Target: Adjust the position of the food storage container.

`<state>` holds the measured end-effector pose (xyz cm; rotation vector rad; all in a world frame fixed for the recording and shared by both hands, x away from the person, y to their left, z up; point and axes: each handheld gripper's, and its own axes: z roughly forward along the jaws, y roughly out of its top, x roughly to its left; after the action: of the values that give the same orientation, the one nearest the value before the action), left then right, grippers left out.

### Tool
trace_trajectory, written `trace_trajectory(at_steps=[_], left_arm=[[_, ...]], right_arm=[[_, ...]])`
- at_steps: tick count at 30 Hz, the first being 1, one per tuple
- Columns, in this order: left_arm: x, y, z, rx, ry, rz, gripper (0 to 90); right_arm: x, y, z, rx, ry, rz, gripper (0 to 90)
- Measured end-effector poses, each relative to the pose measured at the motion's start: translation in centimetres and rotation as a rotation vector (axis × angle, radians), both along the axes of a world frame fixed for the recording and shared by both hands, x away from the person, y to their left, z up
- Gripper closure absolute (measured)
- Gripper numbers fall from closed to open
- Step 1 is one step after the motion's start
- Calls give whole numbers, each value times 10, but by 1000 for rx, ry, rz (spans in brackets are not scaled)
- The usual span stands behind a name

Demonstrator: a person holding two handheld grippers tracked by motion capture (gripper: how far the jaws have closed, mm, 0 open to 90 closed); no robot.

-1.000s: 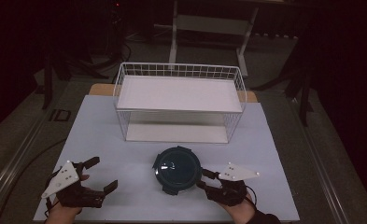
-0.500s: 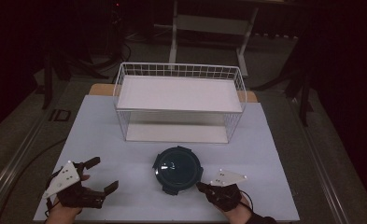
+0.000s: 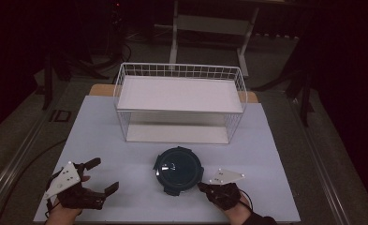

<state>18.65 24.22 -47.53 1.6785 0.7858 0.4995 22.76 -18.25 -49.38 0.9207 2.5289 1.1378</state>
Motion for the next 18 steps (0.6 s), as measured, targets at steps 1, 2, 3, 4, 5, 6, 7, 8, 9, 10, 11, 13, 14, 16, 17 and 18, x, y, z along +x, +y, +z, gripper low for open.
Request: trace_trajectory(at_steps=[1, 2, 3, 4, 5, 6, 7, 8, 9, 10, 11, 13, 14, 16, 17, 18], left_arm=[[0, 0, 0, 0, 0, 0, 0], [0, 0, 0, 1, 0, 0, 0], [0, 0, 0, 2, 1, 0, 0], [0, 0, 0, 3, 0, -1, 0], [0, -1, 0, 5, 0, -1, 0], [0, -1, 0, 5, 0, -1, 0], [0, -1, 0, 4, 0, -2, 0], [0, -1, 0, 5, 0, -2, 0], [0, -1, 0, 4, 0, -1, 0], [0, -1, 0, 4, 1, -2, 0], [0, -1, 0, 4, 1, -1, 0], [1, -1, 0, 2, 2, -1, 0], [1, -1, 0, 2, 2, -1, 0], [1, -1, 0, 3, 2, -2, 0], [1, -1, 0, 4, 3, -2, 0], [1, -1, 0, 5, 3, -3, 0]], right_arm=[[2, -1, 0, 8, 6, -8, 900], [3, -3, 0, 12, 10, -13, 900], [4, -4, 0, 11, 9, -17, 900], [5, -4, 0, 8, 5, -24, 900], [6, -5, 0, 8, 7, -28, 900], [8, -5, 0, 11, 7, -32, 900], [9, -6, 0, 11, 8, -39, 900], [10, -7, 0, 10, 8, -40, 900], [12, -7, 0, 10, 7, -42, 900], [12, -7, 0, 10, 8, -44, 900], [13, -8, 0, 8, 8, -46, 900], [15, -8, -1, 12, 7, -49, 900], [15, -8, -1, 12, 7, -49, 900], [17, -8, -1, 10, 3, -55, 900], [18, -9, -1, 14, 9, -53, 900], [19, -9, -1, 17, 13, -54, 900]])
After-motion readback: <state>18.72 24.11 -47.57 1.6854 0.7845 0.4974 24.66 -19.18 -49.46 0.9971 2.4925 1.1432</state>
